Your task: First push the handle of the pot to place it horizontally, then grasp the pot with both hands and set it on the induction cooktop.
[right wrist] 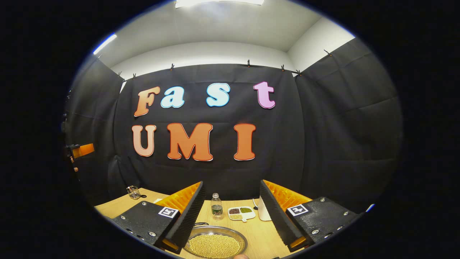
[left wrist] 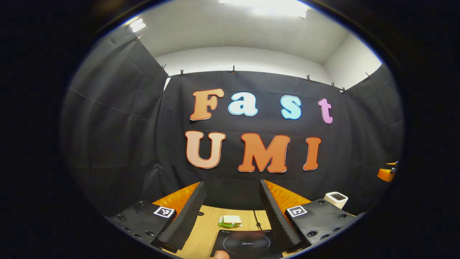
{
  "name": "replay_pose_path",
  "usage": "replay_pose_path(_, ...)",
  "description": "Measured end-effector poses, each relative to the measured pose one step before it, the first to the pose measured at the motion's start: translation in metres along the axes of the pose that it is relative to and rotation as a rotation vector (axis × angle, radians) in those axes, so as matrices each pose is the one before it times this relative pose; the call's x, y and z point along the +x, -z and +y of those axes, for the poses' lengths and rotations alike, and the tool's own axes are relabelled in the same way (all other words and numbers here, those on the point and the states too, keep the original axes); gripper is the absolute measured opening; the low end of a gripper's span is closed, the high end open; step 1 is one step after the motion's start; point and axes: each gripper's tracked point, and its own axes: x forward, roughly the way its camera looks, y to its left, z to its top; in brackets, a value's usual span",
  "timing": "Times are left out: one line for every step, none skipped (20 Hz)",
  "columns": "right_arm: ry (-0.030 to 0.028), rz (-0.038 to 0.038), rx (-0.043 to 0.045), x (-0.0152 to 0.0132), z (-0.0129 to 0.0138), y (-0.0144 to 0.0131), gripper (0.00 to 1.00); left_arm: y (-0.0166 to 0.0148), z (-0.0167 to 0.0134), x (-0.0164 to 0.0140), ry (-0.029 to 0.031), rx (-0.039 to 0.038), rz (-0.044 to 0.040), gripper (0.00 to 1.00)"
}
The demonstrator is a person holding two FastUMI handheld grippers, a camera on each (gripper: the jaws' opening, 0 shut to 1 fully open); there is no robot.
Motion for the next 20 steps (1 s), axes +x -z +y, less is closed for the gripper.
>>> replay_pose_path(-0.00146,0.00017,0.00237,0.00005,-0.00004,-0.00028,0.94,-0.00007,-0.00043,0.00003,0.00034,0.00024,-0.00061,0.99)
replay_pose_path(-0.00078,-0.00031,0.00088,-0.00118,-0.00066,-0.00054,0.94,-0.00037,-0.00052,0.00031,0.00061,-0.00134,-0.00048,0.99)
replay_pose_path(0.00100,-0.00101,0.00039,-0.00020,-0.00077,-0.00024,0.94,-0.00050,0.00036,-0.00013,0.00100,-0.00134,0.00015,0.99)
replay_pose_path(0.00068,-0.00104,-0.00023,0.00058,0.00004,-0.00025,0.94,-0.00057,-0.00002,-0.00036,0.00024,-0.00029,0.00118,0.99)
replay_pose_path(-0.00025,-0.00148,-0.00074,-0.00013,-0.00027,-0.00009,0.94,0.00130,-0.00062,-0.00118,0.00011,0.00068,0.00073,0.99)
replay_pose_path(0.00093,-0.00206,0.00037,-0.00071,-0.00136,-0.00116,0.94,0.00091,-0.00023,-0.00049,-0.00009,0.00089,0.00172,0.99)
replay_pose_path(0.00082,-0.00269,0.00160,-0.00046,-0.00108,-0.00043,0.94,-0.00026,0.00027,-0.00017,0.00025,-0.00005,0.00172,0.99)
replay_pose_path(0.00050,-0.00216,0.00297,-0.00043,-0.00122,-0.00018,0.94,-0.00011,-0.00019,-0.00045,0.00058,-0.00085,0.00026,0.99)
replay_pose_path(-0.00030,-0.00077,0.00344,0.00054,-0.00057,-0.00075,0.94,0.00019,-0.00020,-0.00013,-0.00069,-0.00073,-0.00017,0.99)
replay_pose_path(-0.00107,-0.00023,0.00317,-0.00007,0.00052,0.00021,0.94,-0.00085,0.00056,-0.00114,-0.00140,-0.00019,-0.00149,0.99)
replay_pose_path(0.00009,0.00080,0.00250,-0.00008,-0.00022,0.00010,0.94,0.00057,0.00066,-0.00013,-0.00089,0.00059,-0.00080,0.99)
replay_pose_path(-0.00019,0.00048,0.00042,0.00004,-0.00074,-0.00015,0.94,-0.00020,-0.00009,0.00018,0.00102,0.00106,0.00010,0.99)
replay_pose_path(-0.00035,0.00194,-0.00160,-0.00011,0.00021,0.00000,0.94,0.00029,-0.00120,-0.00034,0.00090,0.00068,0.00026,0.99)
replay_pose_path(0.00115,0.00248,-0.00196,0.00002,0.00073,0.00154,0.94,-0.00070,-0.00010,-0.00005,0.00187,0.00026,0.00100,0.99)
replay_pose_path(0.00030,0.00152,-0.00237,0.00025,-0.00042,0.00049,0.94,0.00051,0.00023,0.00058,0.00249,-0.00009,0.00055,0.99)
replay_pose_path(0.00020,0.00133,-0.00242,0.00047,-0.00014,0.00101,0.94,-0.00079,0.00088,-0.00050,0.00116,0.00082,-0.00012,0.99)
replay_pose_path(0.00205,0.00195,-0.00112,0.00055,0.00111,0.00085,0.94,0.00024,0.00016,-0.00073,-0.00085,0.00170,-0.00080,0.99)
replay_pose_path(0.00091,0.00119,-0.00061,-0.00045,-0.00095,0.00002,0.94,-0.00043,0.00076,-0.00049,-0.00112,0.00191,-0.00003,0.99)
replay_pose_path(0.00002,0.00104,0.00042,0.00123,0.00041,0.00006,0.94,0.00091,-0.00004,0.00107,-0.00013,0.00155,0.00121,0.99)
replay_pose_path(0.00017,0.00276,0.00035,0.00080,0.00088,0.00113,0.94,0.00005,0.00112,-0.00086,-0.00059,0.00137,0.00205,0.99)
